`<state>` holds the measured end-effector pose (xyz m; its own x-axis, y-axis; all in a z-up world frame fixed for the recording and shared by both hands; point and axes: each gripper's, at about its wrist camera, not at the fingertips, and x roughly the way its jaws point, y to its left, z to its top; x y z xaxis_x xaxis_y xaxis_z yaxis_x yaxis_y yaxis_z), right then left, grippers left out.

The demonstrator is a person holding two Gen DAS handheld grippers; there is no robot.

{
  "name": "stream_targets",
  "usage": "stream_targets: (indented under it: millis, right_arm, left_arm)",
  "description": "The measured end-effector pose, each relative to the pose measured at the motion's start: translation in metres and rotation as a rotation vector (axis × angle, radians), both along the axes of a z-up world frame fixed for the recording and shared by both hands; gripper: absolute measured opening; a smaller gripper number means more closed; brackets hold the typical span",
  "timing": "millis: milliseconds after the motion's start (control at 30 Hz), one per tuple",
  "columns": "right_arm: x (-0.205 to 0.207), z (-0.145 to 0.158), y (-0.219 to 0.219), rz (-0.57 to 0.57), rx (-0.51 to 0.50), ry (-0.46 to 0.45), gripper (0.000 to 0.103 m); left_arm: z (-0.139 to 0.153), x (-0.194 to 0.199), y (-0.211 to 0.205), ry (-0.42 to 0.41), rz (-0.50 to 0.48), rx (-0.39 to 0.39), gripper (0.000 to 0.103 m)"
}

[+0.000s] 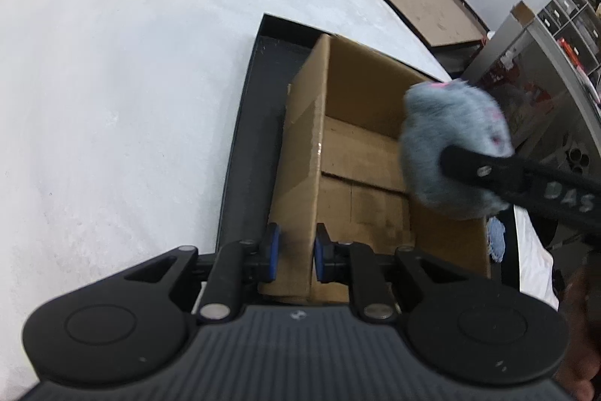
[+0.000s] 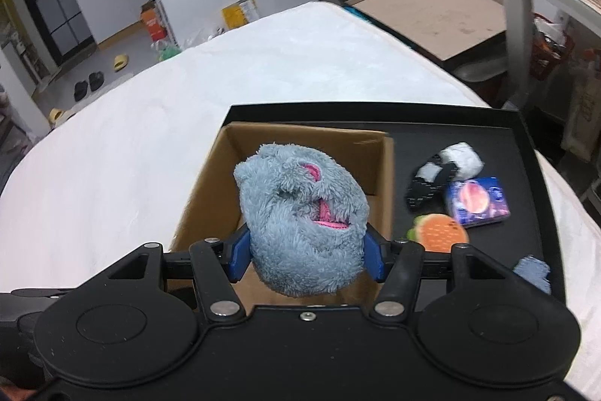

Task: Organize soft objects
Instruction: 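Carry the grey plush into the cardboard box and open the right gripper, then move the right gripper to the blue denim cloth and grasp it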

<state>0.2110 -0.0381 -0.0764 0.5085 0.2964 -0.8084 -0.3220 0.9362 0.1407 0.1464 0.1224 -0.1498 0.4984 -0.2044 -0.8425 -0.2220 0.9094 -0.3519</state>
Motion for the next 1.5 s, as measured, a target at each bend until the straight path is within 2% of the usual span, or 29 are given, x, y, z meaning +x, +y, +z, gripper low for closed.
stream_targets:
  millis: [100,367,533,667,833,1067,1133,1200,1333,1400,1500]
  right_arm:
    - [0.001,-0.005,0.013,0.022,-0.01,0.001,0.057]
    - [0.006,-0.026,0.028,0.01,-0.027,0.044,0.057]
    - [0.01,-0.034,0.035,0.008,-0.041,0.047,0.057]
    - [0.016,-0.036,0.038,-0.003,-0.025,0.047,0.058]
    - [0.024,-0.042,0.039,0.004,0.013,0.069,0.068]
    - [0.017,-0.04,0.026,0.009,0.028,0.102,0.068]
    - [0.013,-0.036,0.021,0.014,0.036,0.1,0.068]
    - [0.008,-0.029,0.015,0.015,0.047,0.095,0.068]
    - [0.002,-0.014,0.003,0.021,0.072,0.07,0.068]
    - [0.0,-0.006,-0.005,0.017,0.083,0.058,0.068]
    - [-0.003,0.004,-0.018,0.005,0.093,0.038,0.068]
  left_arm:
    - [0.003,-0.004,0.003,-0.025,0.019,-0.011,0.017]
    - [-0.001,-0.01,0.018,-0.026,0.08,-0.066,0.017]
    - [-0.002,-0.009,0.021,-0.021,0.077,-0.087,0.019]
    - [-0.004,-0.008,0.02,-0.008,0.062,-0.132,0.02]
    - [-0.005,-0.007,0.017,-0.002,0.036,-0.154,0.021]
    - [-0.008,-0.006,0.018,-0.001,0.035,-0.163,0.024]
    - [-0.008,-0.005,0.017,0.0,0.034,-0.156,0.025]
    - [-0.007,-0.004,0.015,-0.001,0.028,-0.141,0.031]
    - [-0.002,-0.005,0.011,-0.014,0.028,-0.076,0.037]
    - [0.001,-0.006,0.009,-0.022,0.03,-0.051,0.046]
    - [0.007,-0.007,0.004,-0.032,0.031,-0.008,0.053]
